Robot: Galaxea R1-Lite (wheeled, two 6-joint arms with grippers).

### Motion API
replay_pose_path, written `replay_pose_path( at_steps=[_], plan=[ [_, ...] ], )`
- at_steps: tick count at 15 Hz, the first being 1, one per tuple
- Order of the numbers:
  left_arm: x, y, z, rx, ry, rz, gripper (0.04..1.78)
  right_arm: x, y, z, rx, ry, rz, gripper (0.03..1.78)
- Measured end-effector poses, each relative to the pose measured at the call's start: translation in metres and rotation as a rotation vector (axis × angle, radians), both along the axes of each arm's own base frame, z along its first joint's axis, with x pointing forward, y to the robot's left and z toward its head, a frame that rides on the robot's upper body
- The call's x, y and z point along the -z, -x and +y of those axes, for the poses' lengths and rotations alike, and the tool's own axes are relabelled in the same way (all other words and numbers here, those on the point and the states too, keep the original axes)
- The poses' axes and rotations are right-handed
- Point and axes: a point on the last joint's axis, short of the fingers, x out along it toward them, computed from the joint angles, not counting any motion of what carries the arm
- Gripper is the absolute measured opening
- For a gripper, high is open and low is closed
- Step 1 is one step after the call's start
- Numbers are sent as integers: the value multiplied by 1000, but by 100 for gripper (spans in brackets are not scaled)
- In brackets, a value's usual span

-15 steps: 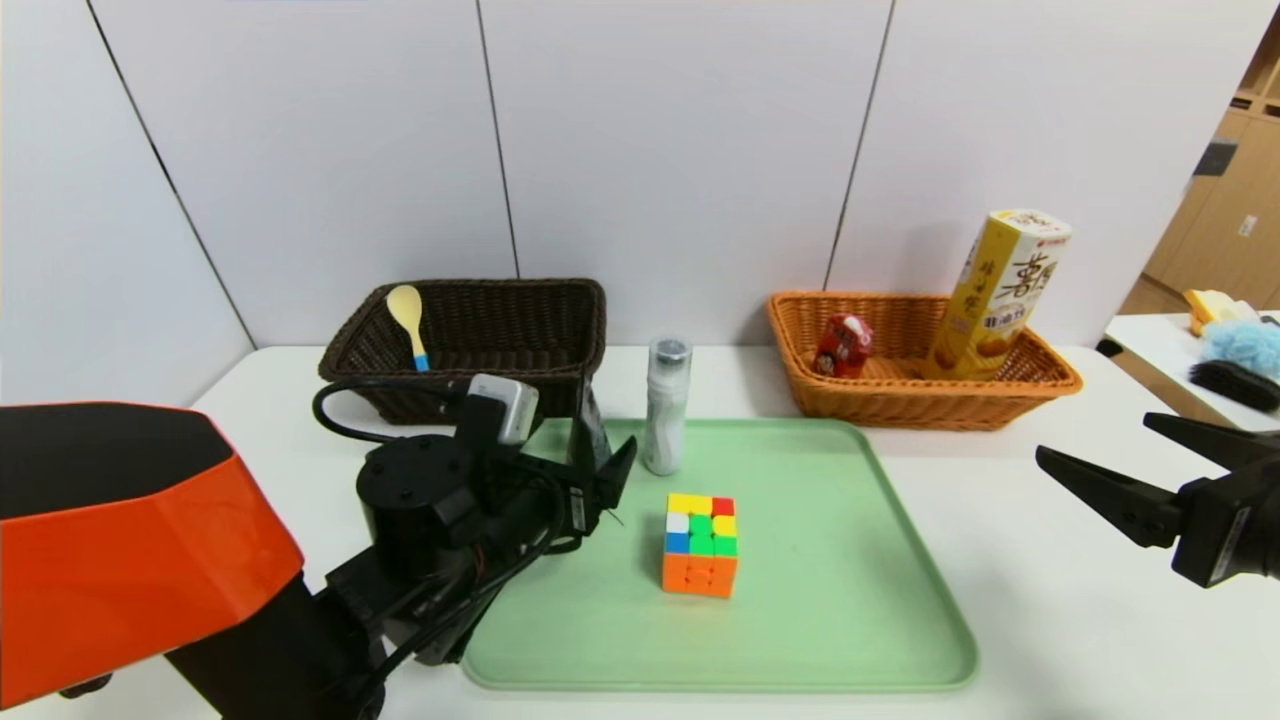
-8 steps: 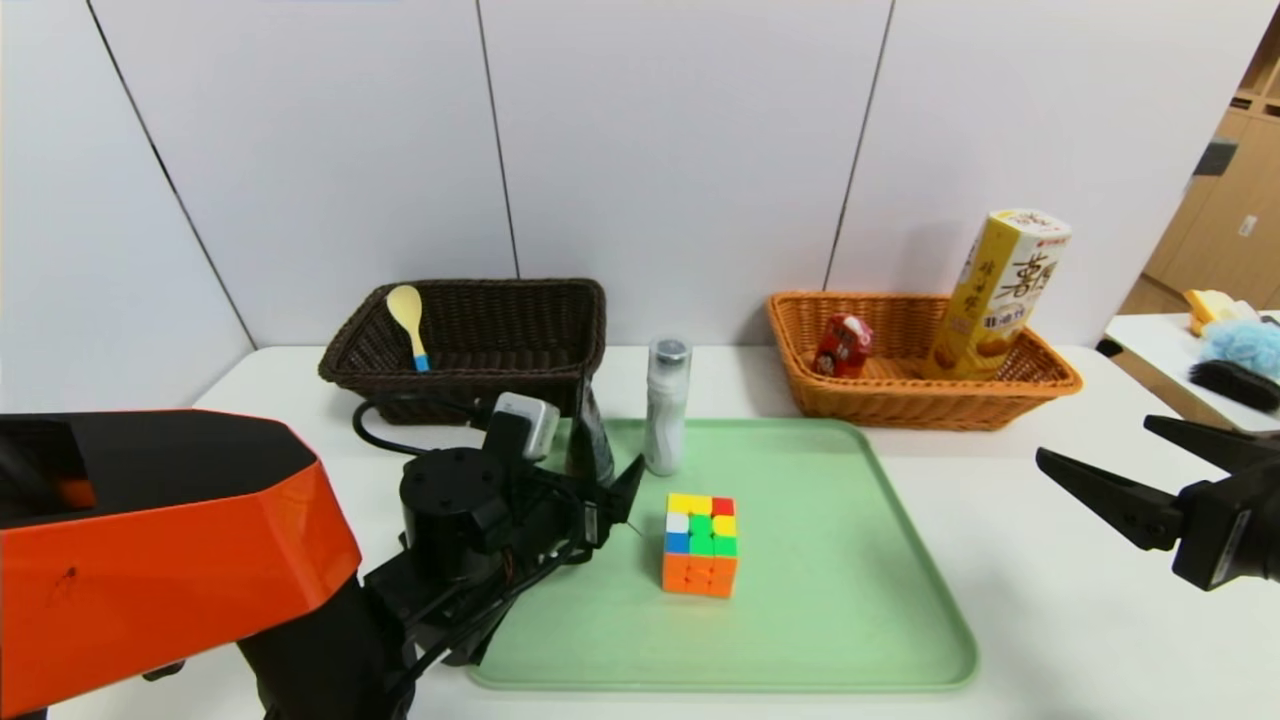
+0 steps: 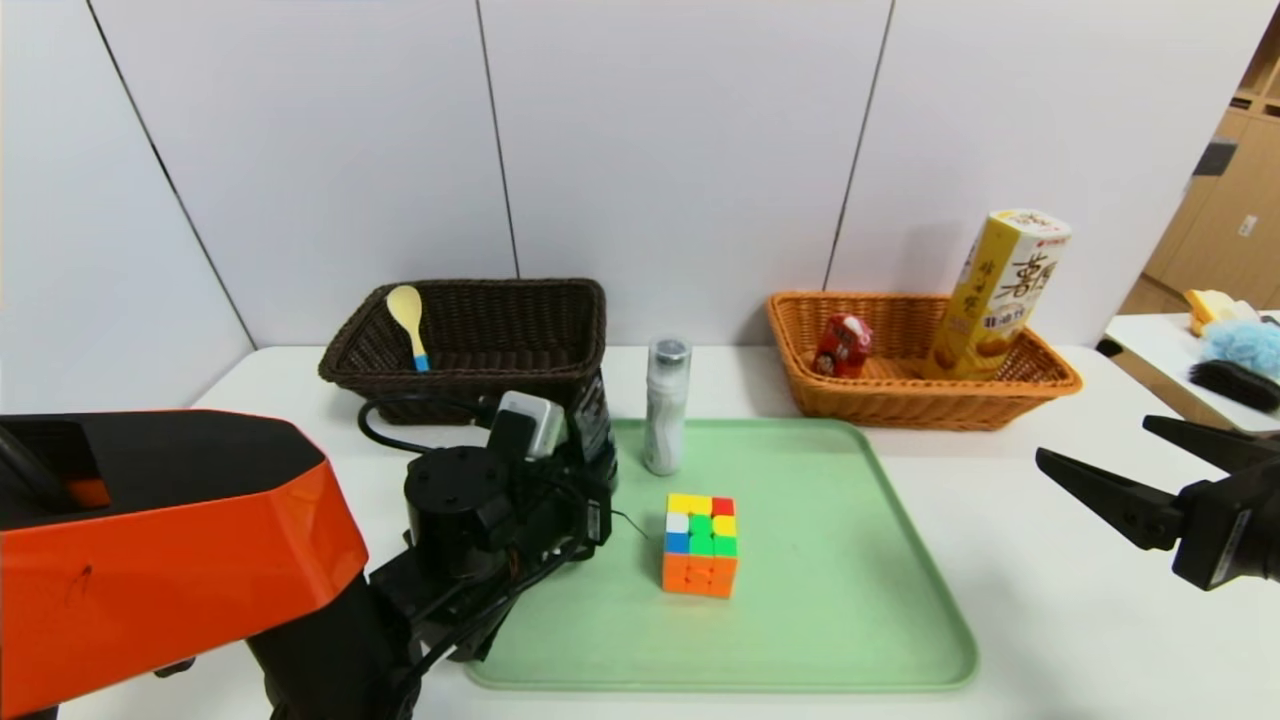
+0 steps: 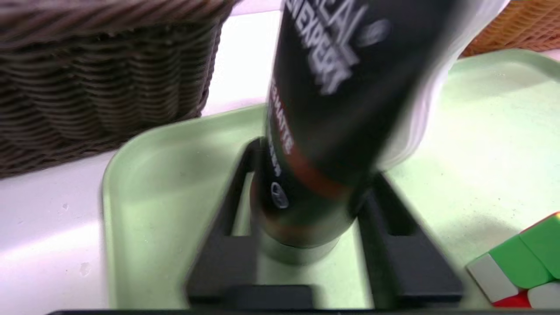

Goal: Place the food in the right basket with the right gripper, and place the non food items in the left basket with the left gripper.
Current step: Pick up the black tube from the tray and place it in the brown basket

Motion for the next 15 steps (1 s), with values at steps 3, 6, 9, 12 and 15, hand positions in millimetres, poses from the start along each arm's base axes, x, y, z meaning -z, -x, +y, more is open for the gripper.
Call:
replay_pose_path(
  at_steps=[3,6,9,12,15],
  plan=[
    [0,0,0,0,0,2,47,0,0,0,-1,0,2,170],
    [-3,1,1,9,-24,-14,47,0,-1,0,-4,1,1,170],
    [-17,4,2,35,-10,-54,40,0,-1,0,-4,2,2,170],
    [-38,13,6,71,14,-114,5,0,-2,0,-5,4,4,170],
    [-69,26,14,133,58,-184,4,1,-3,1,-5,6,9,170]
  ],
)
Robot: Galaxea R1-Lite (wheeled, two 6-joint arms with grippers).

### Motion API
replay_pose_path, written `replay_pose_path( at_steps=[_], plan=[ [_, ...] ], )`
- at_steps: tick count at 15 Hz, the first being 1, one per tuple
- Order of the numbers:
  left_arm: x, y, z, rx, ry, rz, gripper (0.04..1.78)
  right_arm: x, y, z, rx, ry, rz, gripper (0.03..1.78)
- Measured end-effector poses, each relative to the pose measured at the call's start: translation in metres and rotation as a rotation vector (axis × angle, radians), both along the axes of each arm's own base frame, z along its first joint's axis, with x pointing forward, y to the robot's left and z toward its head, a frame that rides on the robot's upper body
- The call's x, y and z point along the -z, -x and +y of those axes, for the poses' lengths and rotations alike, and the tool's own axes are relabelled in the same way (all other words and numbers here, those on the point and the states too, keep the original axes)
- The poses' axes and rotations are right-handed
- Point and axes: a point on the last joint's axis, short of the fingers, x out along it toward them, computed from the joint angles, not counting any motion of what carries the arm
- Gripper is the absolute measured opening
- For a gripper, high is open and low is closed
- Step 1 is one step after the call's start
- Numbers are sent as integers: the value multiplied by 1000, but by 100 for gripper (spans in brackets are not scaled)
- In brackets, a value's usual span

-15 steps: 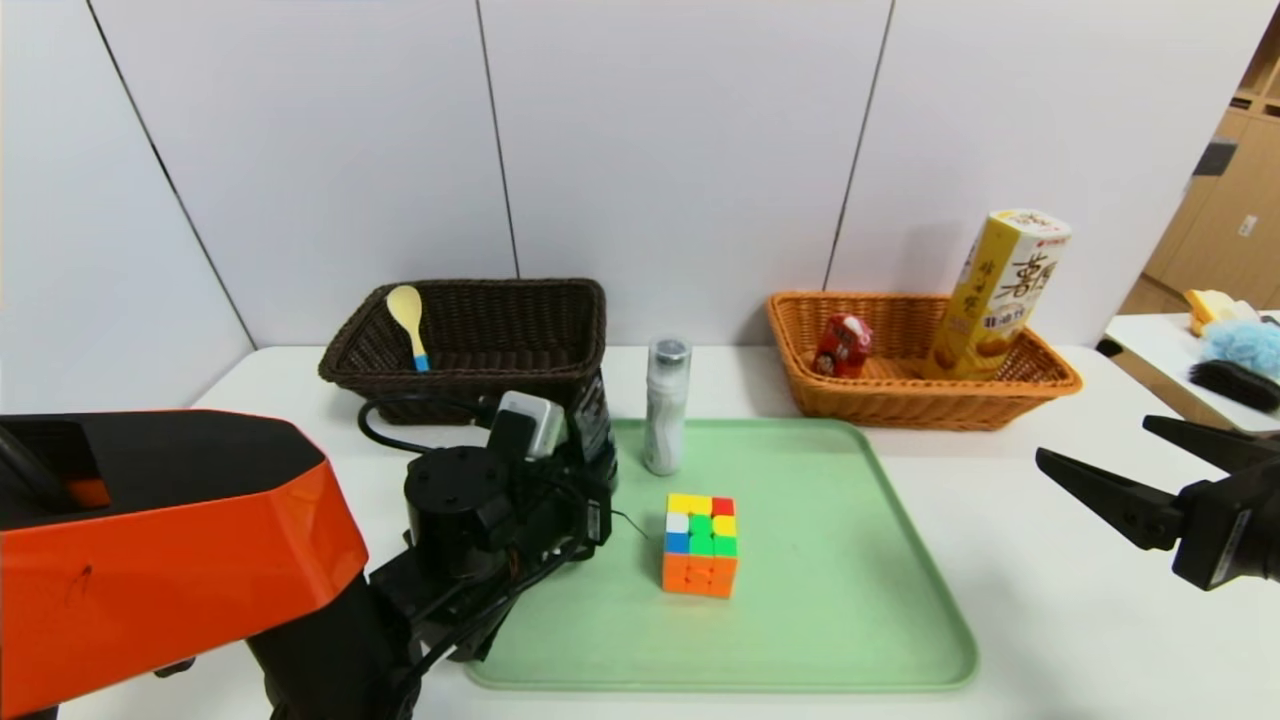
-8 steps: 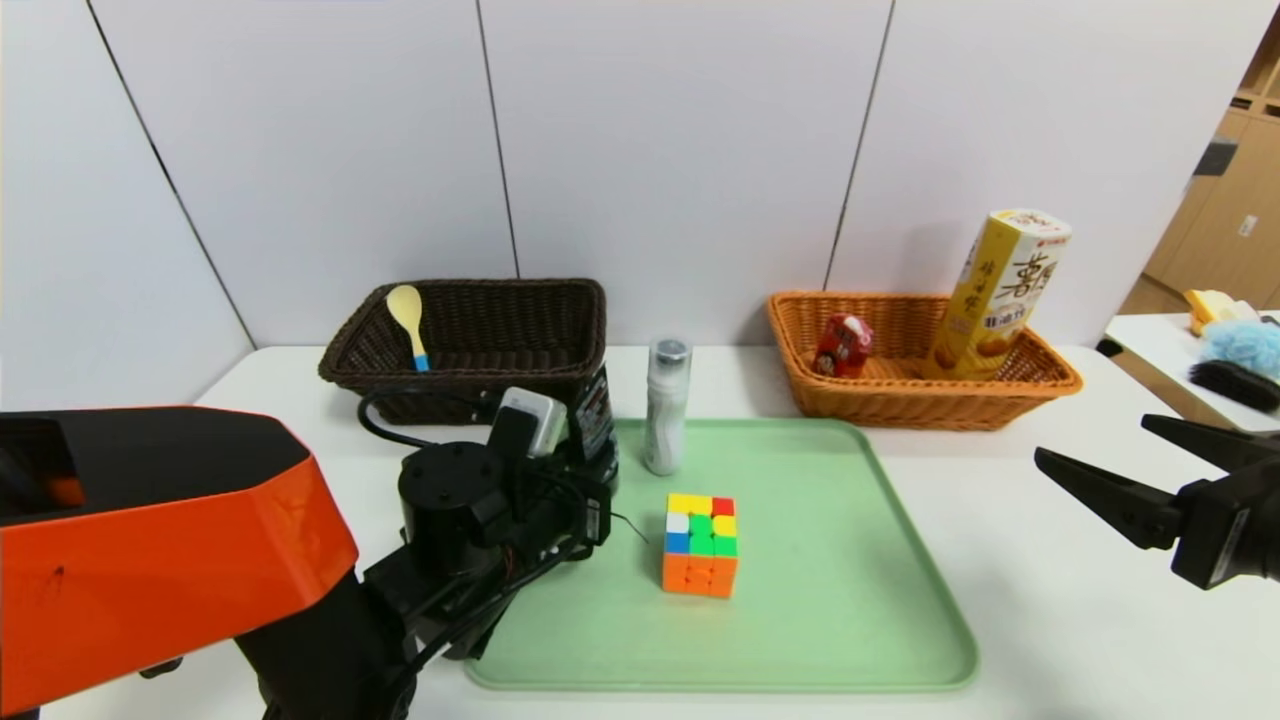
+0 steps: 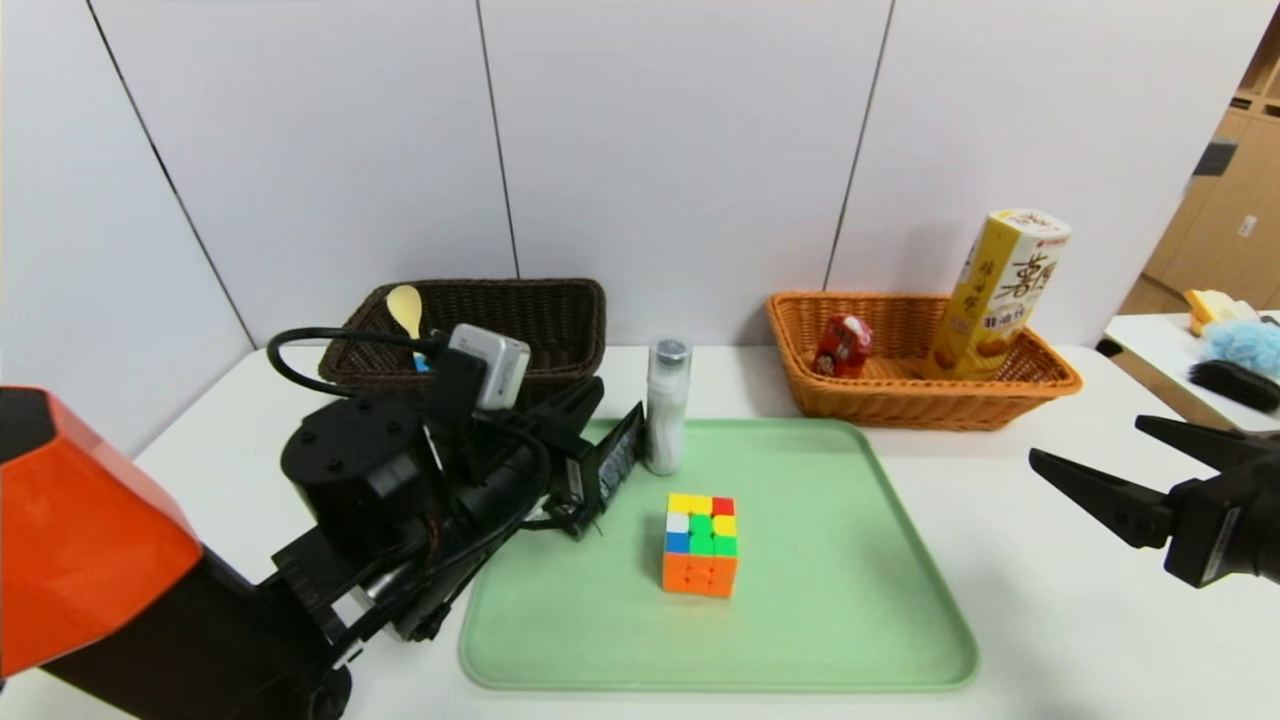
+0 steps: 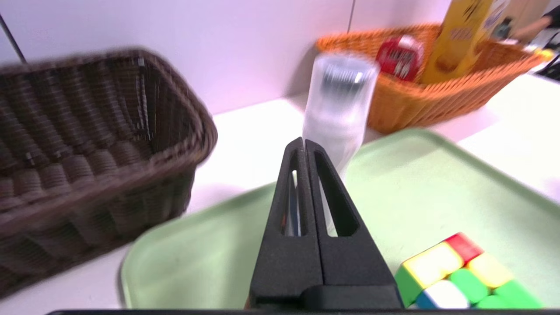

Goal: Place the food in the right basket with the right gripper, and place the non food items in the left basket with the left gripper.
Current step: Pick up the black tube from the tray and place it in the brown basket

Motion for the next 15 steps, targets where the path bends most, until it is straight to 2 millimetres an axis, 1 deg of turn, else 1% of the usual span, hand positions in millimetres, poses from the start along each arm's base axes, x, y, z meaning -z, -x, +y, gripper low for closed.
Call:
replay_pose_path(
  at_steps=[3,5,7,9,10,11,13,15],
  plan=[
    [-29,12,8,42,5,-25,4,1,0,0,-1,1,3,170],
    [-42,17,12,53,1,-39,4,1,0,0,-1,1,4,170],
    [-47,21,15,44,-27,-79,4,1,0,0,0,2,5,170],
    [-45,24,17,44,-63,-56,4,1,0,0,0,1,4,170],
    [-44,25,18,46,-78,-38,10,1,0,0,0,1,4,170],
    [-43,26,19,47,-92,-18,29,1,0,0,1,1,3,170],
    [-46,28,21,48,-85,-14,61,1,1,0,0,1,3,170],
    [-48,28,22,52,-78,-23,86,1,1,0,1,1,2,170]
  ],
)
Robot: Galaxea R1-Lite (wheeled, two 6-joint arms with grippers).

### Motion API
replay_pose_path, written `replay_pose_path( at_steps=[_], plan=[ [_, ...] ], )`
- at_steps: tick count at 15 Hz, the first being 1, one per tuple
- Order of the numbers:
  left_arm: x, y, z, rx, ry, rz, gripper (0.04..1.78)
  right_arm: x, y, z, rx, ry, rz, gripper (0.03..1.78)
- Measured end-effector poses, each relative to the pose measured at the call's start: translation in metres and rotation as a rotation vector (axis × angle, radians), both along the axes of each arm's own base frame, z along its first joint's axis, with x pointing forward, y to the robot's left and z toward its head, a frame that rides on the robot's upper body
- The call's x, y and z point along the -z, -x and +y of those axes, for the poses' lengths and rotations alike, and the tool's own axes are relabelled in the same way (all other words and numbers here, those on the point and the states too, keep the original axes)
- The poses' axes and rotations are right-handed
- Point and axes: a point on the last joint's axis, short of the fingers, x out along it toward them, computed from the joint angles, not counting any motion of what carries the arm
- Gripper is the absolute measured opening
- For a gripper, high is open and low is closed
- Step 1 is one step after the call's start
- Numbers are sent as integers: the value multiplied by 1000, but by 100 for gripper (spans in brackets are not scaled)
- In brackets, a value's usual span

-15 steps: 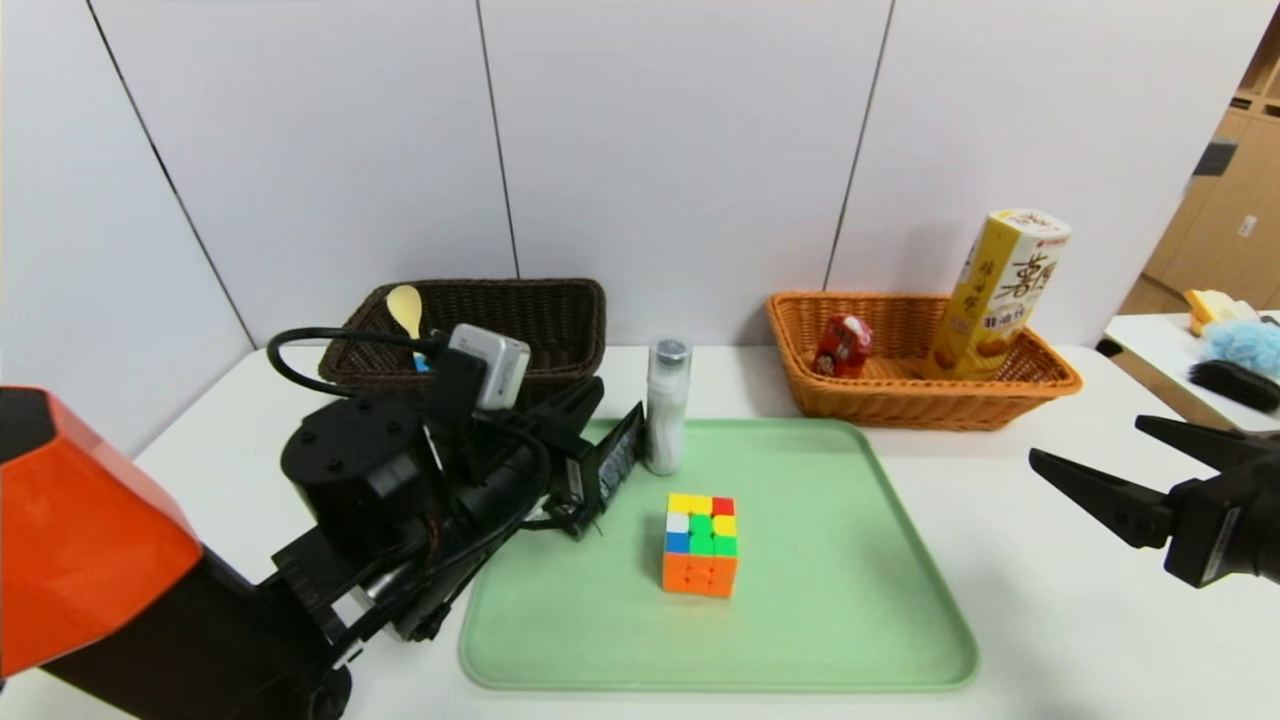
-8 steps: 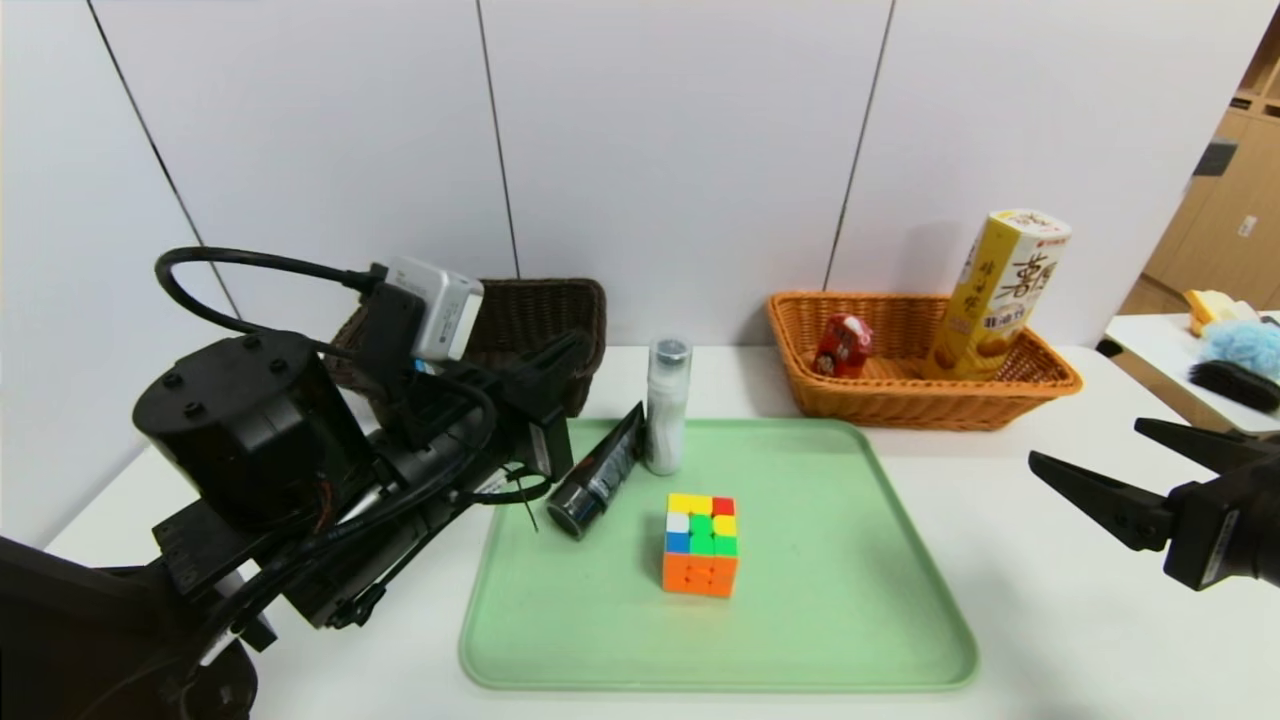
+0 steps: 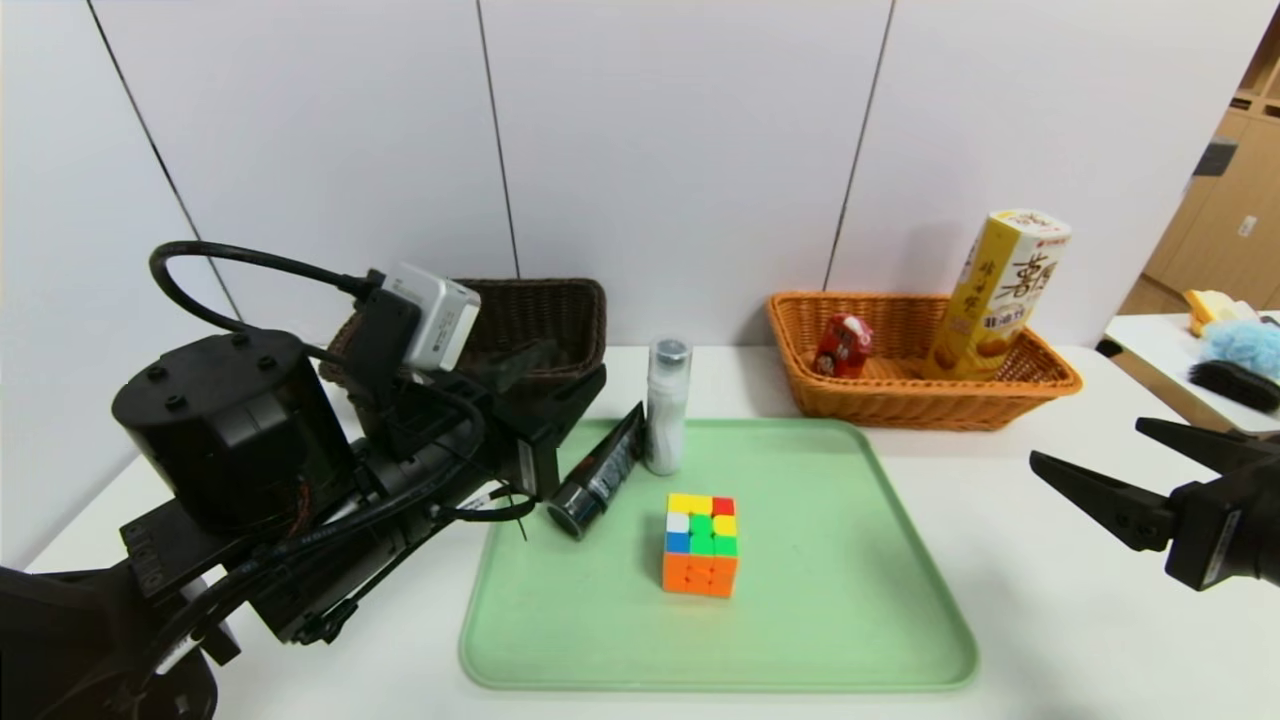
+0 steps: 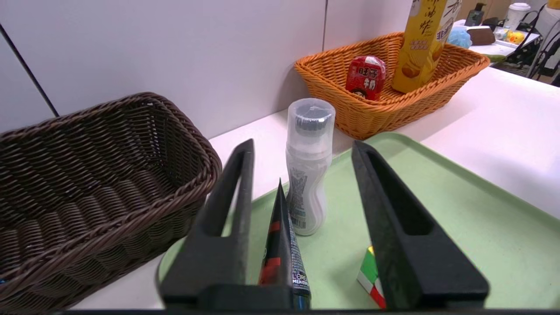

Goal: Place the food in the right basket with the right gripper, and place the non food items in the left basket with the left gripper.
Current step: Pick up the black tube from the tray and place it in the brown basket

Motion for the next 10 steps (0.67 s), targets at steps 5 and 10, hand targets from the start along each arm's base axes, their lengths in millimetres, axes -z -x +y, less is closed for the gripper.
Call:
replay_pose_path(
  at_steps=[5,10],
  plan=[
    [9,-4,2,33,-101,108,126,-1,0,0,1,-1,-3,170],
    [7,-13,0,49,-344,277,147,-3,3,0,5,-8,-17,170]
  ],
)
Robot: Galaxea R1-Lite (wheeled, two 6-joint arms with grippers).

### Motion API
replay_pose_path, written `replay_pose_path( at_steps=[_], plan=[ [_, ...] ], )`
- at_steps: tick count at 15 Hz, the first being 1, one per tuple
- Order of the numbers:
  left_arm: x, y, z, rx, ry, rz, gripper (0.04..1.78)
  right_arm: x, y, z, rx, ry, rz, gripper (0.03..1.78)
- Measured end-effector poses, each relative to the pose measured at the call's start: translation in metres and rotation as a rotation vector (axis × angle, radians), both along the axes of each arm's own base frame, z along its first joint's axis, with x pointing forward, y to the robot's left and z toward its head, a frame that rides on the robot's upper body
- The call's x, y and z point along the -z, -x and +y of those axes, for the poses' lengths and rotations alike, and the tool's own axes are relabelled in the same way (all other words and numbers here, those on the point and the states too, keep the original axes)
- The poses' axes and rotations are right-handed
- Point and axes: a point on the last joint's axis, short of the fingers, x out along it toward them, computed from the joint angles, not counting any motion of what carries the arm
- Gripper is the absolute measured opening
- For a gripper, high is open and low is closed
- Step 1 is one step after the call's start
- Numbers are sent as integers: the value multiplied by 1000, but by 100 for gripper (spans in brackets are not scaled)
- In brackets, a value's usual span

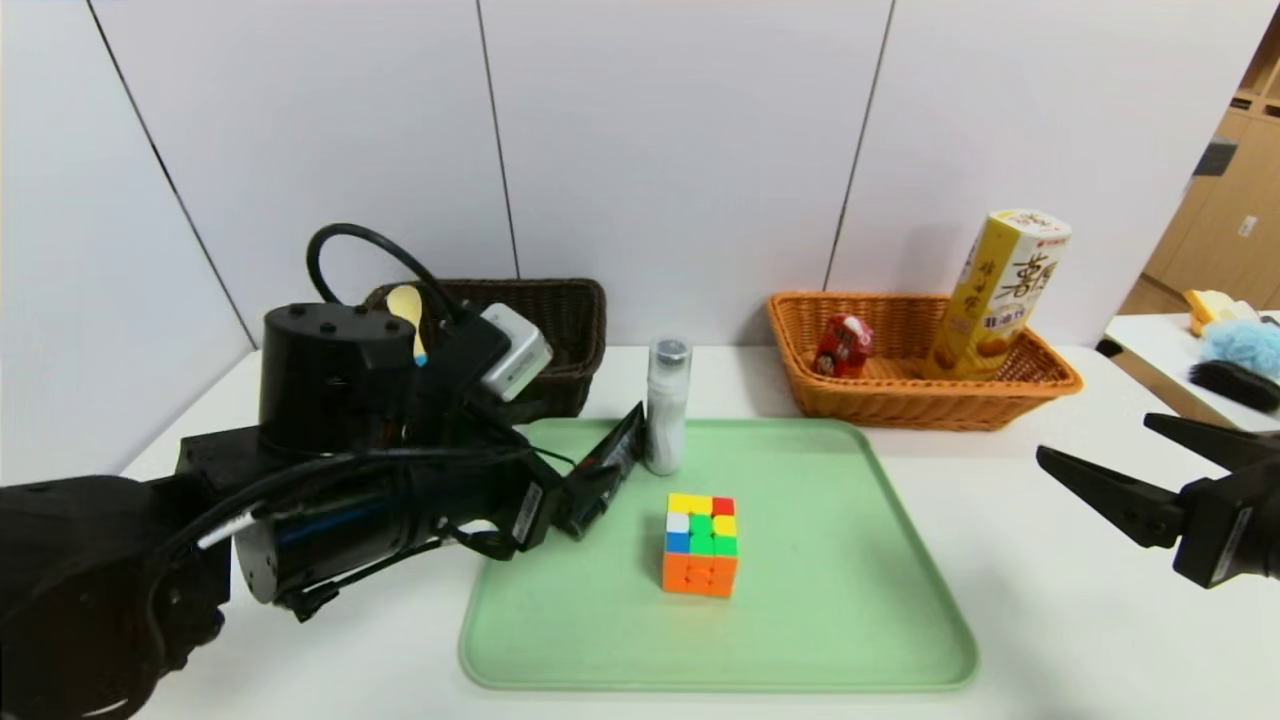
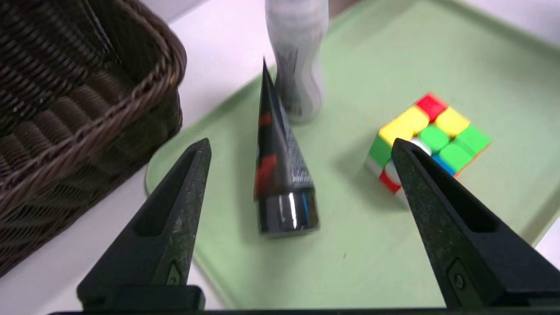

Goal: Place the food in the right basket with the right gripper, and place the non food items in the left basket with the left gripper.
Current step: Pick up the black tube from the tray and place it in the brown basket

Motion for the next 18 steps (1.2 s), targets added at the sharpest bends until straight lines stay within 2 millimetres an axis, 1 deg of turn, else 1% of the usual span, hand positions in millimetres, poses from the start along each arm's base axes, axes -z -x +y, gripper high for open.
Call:
replay_pose_path(
  at_steps=[2,5,8,10,12,14,16,18],
  plan=[
    [-5,-4,-1,11,-98,54,152,1,3,0,1,-1,-3,170],
    [-23,-16,-3,44,-245,84,158,2,7,-1,-1,1,-7,170],
    [-44,-32,-11,94,-387,152,162,1,12,-1,-5,-3,-22,170],
    [-50,-46,-19,115,-461,233,164,1,16,-1,-13,-4,-31,170],
    [-43,-57,-27,142,-544,346,165,2,19,-1,-19,-6,-33,170],
    [-30,-65,-33,149,-592,442,166,1,22,-1,-19,-12,-46,170],
    [-17,-74,-40,132,-593,483,167,0,23,-1,-24,-15,-54,170],
    [-10,-83,-46,113,-599,497,167,-3,24,-1,-34,-19,-66,170]
  ],
)
